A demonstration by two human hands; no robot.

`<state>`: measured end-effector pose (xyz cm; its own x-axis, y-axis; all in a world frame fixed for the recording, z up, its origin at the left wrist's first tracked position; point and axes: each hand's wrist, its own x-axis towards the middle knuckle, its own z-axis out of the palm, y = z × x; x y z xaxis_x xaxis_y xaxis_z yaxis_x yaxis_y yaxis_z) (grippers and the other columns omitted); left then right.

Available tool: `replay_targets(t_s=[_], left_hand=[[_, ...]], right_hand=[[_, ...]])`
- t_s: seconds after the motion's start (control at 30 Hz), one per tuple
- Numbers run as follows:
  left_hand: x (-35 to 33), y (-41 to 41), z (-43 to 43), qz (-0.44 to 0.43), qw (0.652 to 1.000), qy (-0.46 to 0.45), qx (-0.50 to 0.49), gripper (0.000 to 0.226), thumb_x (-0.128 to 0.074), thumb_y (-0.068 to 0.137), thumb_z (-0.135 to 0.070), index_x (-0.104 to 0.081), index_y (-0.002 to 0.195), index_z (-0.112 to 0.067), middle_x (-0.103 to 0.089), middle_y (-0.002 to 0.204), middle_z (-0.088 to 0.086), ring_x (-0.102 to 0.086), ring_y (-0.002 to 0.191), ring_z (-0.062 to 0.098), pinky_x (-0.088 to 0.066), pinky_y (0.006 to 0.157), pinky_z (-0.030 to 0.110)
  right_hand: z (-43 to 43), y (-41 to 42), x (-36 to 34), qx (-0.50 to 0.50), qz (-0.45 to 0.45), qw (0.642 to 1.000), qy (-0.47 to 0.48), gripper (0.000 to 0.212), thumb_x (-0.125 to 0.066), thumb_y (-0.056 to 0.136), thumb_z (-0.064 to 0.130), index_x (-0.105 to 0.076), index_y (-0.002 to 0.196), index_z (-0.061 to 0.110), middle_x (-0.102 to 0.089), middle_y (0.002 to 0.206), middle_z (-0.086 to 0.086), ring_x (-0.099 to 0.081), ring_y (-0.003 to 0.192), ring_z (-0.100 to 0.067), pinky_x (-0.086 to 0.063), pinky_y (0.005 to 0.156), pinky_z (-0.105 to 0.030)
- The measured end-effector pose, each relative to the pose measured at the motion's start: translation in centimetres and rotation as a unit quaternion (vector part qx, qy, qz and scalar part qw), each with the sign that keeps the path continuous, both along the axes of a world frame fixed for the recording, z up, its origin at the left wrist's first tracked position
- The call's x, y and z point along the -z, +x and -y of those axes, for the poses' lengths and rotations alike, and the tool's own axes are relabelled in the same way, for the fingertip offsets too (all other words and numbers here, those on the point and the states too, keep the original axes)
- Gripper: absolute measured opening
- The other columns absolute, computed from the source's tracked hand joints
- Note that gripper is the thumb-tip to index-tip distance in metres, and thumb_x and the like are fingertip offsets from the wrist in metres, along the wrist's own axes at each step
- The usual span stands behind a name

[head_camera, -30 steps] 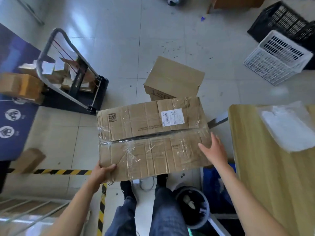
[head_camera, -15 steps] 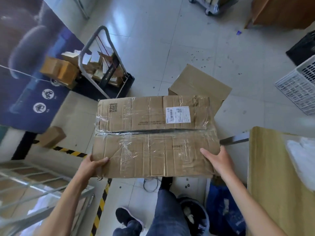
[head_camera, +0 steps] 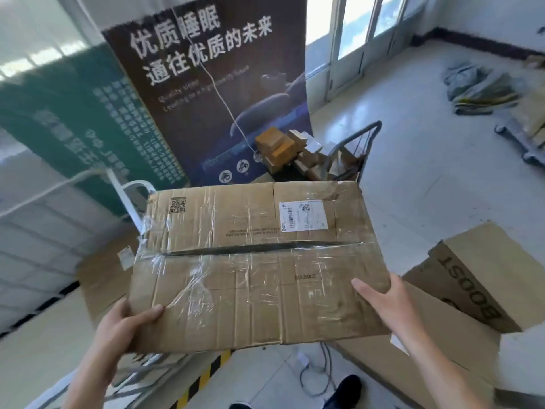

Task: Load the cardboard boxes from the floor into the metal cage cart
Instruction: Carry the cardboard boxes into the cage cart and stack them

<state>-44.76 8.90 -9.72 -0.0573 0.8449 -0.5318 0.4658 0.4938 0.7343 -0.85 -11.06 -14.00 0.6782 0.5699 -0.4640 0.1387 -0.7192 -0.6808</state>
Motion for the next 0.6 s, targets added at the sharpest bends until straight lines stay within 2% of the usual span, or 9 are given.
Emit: replay_targets(t_s=[0.07, 0.13, 0.27, 0.4, 0.47, 0.53, 0.6], left_hand=[[-0.8, -5.9, 0.0, 0.014, 0.999, 0.015, -0.040, 0.042, -0.086, 0.070, -0.018, -0.063, 0.103, -0.006, -0.073, 0.099, 0.016, -0.069, 0.087, 0.035, -0.052, 0.069, 0.040], [-1.3, -11.5, 0.2, 0.026, 0.996, 0.028, -0.082, 0.040, -0.085, 0.071, -0.016, -0.063, 0.102, -0.004, -0.072, 0.099, 0.018, -0.068, 0.084, 0.033, -0.049, 0.065, 0.038], [-2.3, -20.9, 1.2, 0.051, 0.984, 0.043, -0.163, 0.039, -0.082, 0.075, -0.013, -0.061, 0.106, -0.004, -0.071, 0.098, 0.013, -0.066, 0.084, 0.030, -0.046, 0.060, 0.034], [-3.5, -29.0, 2.4, 0.043, 0.968, 0.072, -0.234, 0.042, -0.083, 0.072, -0.015, -0.057, 0.104, -0.011, -0.064, 0.089, -0.003, -0.061, 0.078, 0.015, -0.042, 0.060, 0.030], [-3.6, -32.9, 3.0, 0.048, 0.962, 0.070, -0.258, 0.057, -0.089, 0.061, -0.023, -0.061, 0.110, -0.013, -0.070, 0.097, 0.003, -0.067, 0.088, 0.025, -0.050, 0.068, 0.037], [-3.7, -36.2, 3.4, 0.052, 0.952, 0.069, -0.294, 0.067, -0.090, 0.056, -0.025, -0.061, 0.116, -0.016, -0.071, 0.104, 0.006, -0.067, 0.095, 0.031, -0.053, 0.078, 0.045], [-3.9, -38.9, 3.4, 0.049, 0.940, 0.080, -0.328, 0.067, -0.089, 0.059, -0.025, -0.060, 0.119, -0.017, -0.069, 0.106, 0.004, -0.065, 0.096, 0.028, -0.051, 0.074, 0.043]], right_hand=[[-3.1, -4.7, -1.2, -0.044, 0.042, 0.998, -0.014, 0.092, -0.063, 0.060, 0.086, -0.052, 0.127, 0.024, -0.066, 0.115, 0.008, -0.064, 0.108, -0.025, -0.051, 0.092, -0.048], [-6.4, -9.4, -2.4, -0.081, 0.064, 0.995, -0.008, 0.094, -0.062, 0.062, 0.085, -0.050, 0.129, 0.021, -0.062, 0.111, 0.010, -0.063, 0.109, -0.025, -0.051, 0.088, -0.045], [-12.6, -17.9, -4.1, -0.162, 0.075, 0.984, 0.009, 0.069, -0.066, 0.065, 0.080, -0.052, 0.107, 0.028, -0.061, 0.091, 0.015, -0.063, 0.088, -0.022, -0.052, 0.079, -0.044], [-17.9, -25.8, -5.2, -0.213, 0.101, 0.971, 0.036, 0.063, -0.067, 0.066, 0.079, -0.051, 0.103, 0.031, -0.063, 0.092, 0.013, -0.061, 0.086, -0.021, -0.050, 0.079, -0.043], [-20.4, -29.5, -5.5, -0.246, 0.103, 0.963, 0.047, 0.063, -0.066, 0.062, 0.082, -0.052, 0.098, 0.031, -0.062, 0.089, 0.016, -0.061, 0.080, -0.015, -0.049, 0.071, -0.038], [-23.0, -33.1, -5.9, -0.277, 0.104, 0.953, 0.060, 0.065, -0.063, 0.060, 0.085, -0.051, 0.095, 0.032, -0.058, 0.085, 0.020, -0.055, 0.072, -0.004, -0.041, 0.058, -0.028], [-25.7, -36.4, -6.0, -0.304, 0.107, 0.944, 0.069, 0.063, -0.064, 0.063, 0.083, -0.051, 0.098, 0.033, -0.055, 0.083, 0.023, -0.050, 0.070, 0.001, -0.037, 0.056, -0.026]])
